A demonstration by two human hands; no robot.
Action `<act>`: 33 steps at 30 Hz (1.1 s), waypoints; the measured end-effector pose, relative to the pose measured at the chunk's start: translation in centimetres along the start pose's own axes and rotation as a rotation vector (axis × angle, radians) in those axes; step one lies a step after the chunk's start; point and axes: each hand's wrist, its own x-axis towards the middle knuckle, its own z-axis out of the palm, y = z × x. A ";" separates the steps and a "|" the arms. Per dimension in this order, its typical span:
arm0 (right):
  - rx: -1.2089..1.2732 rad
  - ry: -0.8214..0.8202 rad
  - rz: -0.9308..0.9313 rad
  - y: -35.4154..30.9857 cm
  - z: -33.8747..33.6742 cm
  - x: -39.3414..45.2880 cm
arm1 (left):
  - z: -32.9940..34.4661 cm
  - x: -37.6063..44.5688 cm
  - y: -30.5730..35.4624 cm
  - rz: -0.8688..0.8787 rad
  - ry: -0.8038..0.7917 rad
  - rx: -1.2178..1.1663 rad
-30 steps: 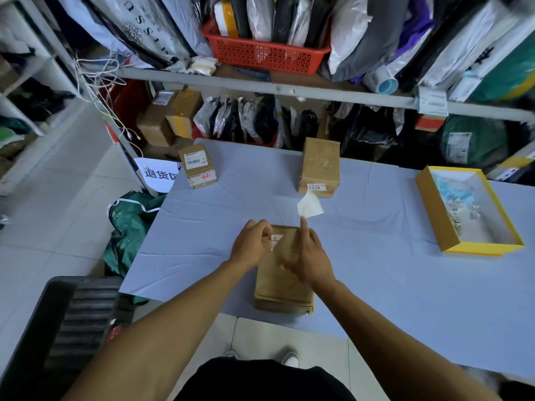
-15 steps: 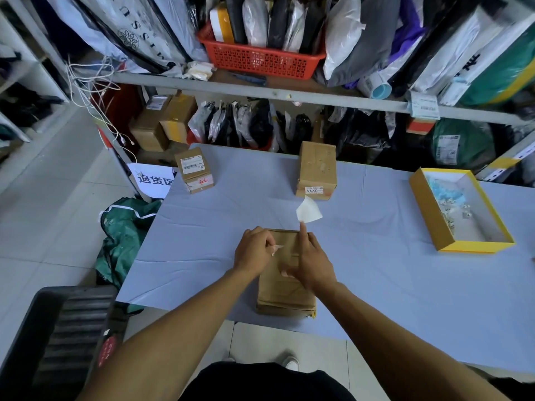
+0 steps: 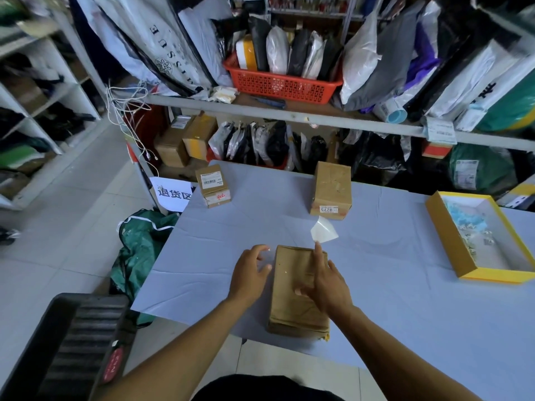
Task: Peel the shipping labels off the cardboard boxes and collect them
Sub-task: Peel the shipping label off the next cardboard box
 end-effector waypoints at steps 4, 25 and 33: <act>-0.003 0.011 -0.005 -0.2 0.0 -0.1 | -0.3 -1.3 0.1 0.024 -0.194 -0.006; 0.030 -0.014 -0.219 2.7 1.1 4.9 | 1.7 3.4 -2.3 0.195 -0.306 -0.032; 0.382 0.187 -0.123 2.3 2.0 7.3 | 2.6 6.3 -2.7 0.220 -0.056 0.009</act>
